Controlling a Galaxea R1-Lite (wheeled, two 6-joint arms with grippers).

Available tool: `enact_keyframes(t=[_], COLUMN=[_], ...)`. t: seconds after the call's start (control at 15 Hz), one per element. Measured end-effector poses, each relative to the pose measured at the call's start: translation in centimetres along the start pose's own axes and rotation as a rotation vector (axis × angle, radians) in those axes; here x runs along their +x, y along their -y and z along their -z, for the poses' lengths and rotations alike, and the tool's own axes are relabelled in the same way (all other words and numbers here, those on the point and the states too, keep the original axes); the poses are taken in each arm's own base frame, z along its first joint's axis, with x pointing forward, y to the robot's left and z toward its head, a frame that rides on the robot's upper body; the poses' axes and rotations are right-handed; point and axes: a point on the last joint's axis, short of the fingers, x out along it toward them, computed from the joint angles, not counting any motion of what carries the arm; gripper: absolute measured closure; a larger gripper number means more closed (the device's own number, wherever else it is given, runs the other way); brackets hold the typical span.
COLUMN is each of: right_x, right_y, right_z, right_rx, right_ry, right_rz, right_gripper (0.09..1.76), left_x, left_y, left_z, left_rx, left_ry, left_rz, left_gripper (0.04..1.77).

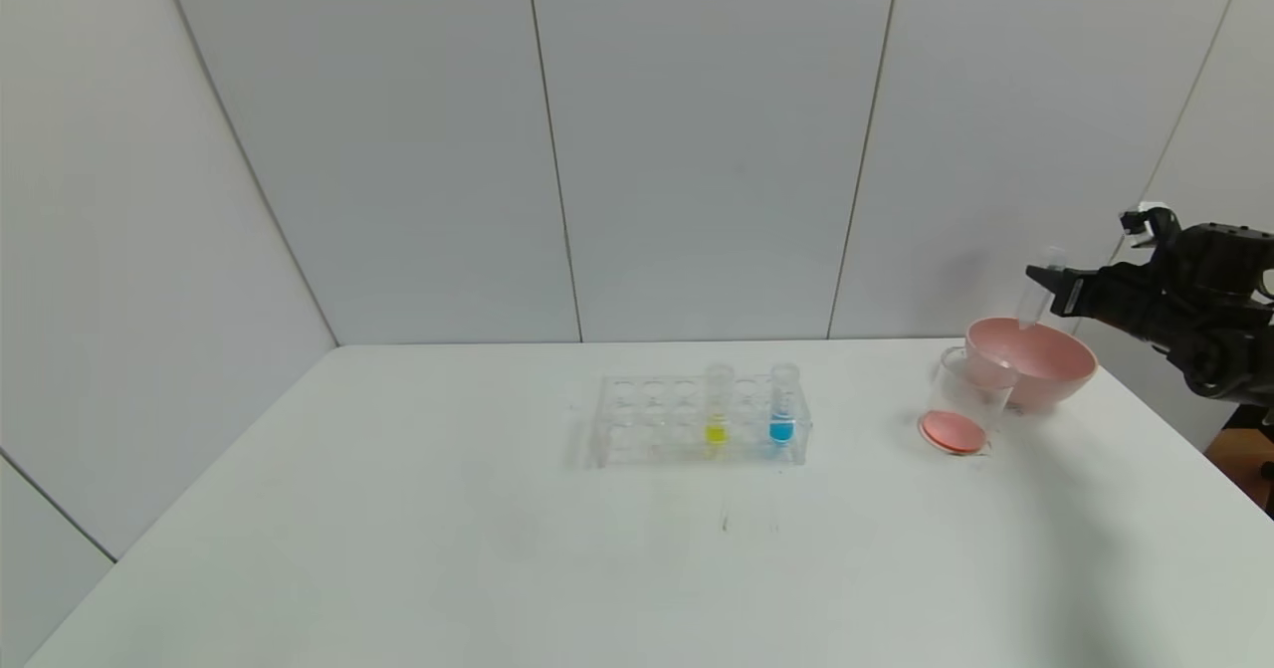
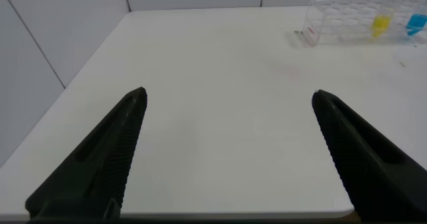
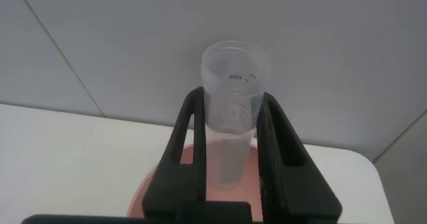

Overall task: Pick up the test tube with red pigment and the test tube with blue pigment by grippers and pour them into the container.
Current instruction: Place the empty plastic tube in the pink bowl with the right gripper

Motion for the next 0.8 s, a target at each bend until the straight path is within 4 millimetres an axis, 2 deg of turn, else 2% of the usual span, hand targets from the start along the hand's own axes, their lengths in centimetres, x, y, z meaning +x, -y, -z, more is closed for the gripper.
enact_keyframes(t=[0.2,0.4,0.6,0.8], right_x=[0.2,0.1,-0.5,-2.2], right_y=[0.0,0.0,-0.3,-1.5], right_z=[0.3,-0.2,-0.5,-0.5], right_rx=[0.002,-0.022,-0.030,-0.011], right_ry=[-0.005,0.045,0.064,0.026], right_rz=[-0.001,-0.001,0.042,0.055], right_gripper=[0.98,0.71,0.52,0.40], left_x=[0.0,0.0,0.0,0.0], left_y=[0.0,0.0,0.0,0.0], left_z=[0.0,0.0,0.0,0.0], left_rx=[0.000,0.000,0.000,0.000], left_ry=[0.000,0.000,0.000,0.000], left_rz=[0.000,0.000,0.000,0.000], left_gripper=[0.05,0.05,0.05,0.05])
